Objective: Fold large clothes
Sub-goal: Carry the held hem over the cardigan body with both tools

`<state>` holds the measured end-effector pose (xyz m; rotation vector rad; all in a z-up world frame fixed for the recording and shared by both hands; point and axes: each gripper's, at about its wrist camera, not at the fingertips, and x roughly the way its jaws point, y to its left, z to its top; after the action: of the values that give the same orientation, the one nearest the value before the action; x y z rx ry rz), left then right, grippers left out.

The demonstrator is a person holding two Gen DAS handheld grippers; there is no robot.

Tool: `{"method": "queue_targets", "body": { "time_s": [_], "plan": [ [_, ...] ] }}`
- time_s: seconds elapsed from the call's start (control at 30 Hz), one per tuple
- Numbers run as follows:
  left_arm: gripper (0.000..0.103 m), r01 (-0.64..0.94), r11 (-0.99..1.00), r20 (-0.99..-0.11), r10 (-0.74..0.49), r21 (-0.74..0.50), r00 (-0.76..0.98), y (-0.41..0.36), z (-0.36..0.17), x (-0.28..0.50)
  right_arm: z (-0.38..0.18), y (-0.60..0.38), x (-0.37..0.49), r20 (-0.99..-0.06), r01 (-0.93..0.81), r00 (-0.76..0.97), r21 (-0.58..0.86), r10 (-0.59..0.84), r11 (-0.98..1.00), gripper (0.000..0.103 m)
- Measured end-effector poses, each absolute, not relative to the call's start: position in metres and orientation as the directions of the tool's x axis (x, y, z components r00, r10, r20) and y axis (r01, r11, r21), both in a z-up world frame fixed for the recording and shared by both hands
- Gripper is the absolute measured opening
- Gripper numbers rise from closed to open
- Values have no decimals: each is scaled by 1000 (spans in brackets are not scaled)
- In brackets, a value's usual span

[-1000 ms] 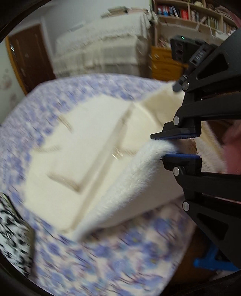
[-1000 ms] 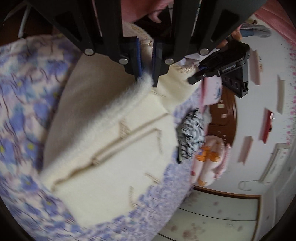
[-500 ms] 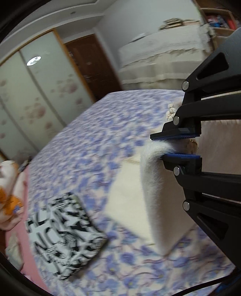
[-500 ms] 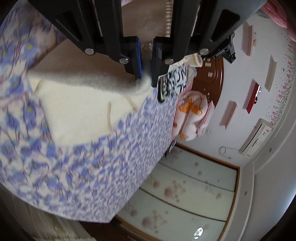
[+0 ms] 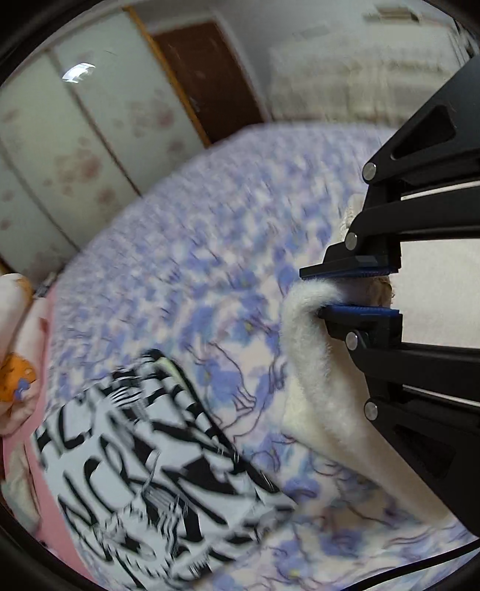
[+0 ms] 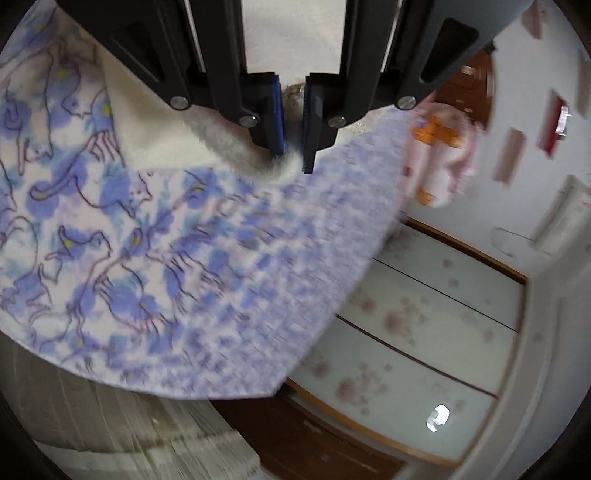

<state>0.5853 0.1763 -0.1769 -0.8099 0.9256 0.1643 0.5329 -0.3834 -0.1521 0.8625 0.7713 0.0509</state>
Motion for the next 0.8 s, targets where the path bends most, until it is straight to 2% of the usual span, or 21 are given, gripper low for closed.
{"method": "queue_targets", "body": {
  "time_s": [0.1,0.33,0.6,0.67,0.73,0.8],
  "plan": [
    [9,-516,702,-813,-155,-491,562,170,-209,608,-187,-374,564,-674,319,679,628,290,710,7],
    [10,-583,663,-848,-155,-469,506,184,-260,616,-238,-385,573,-732,488,654,603,193,631,7],
    [15,-602,727,-914,-86,-330,397,169,-261,636,-254,-388,588,-808,536,561,521,181,664,8],
    [22,-585,750,-917,-71,-308,392,162,-254,636,-251,-388,591,-823,525,533,504,197,685,9],
    [29,-561,773,-916,-62,-295,396,156,-245,633,-247,-388,591,-825,502,522,502,216,704,15],
    [44,-548,783,-910,-55,-295,411,153,-235,629,-243,-388,590,-828,484,514,495,224,722,23]
  ]
}}
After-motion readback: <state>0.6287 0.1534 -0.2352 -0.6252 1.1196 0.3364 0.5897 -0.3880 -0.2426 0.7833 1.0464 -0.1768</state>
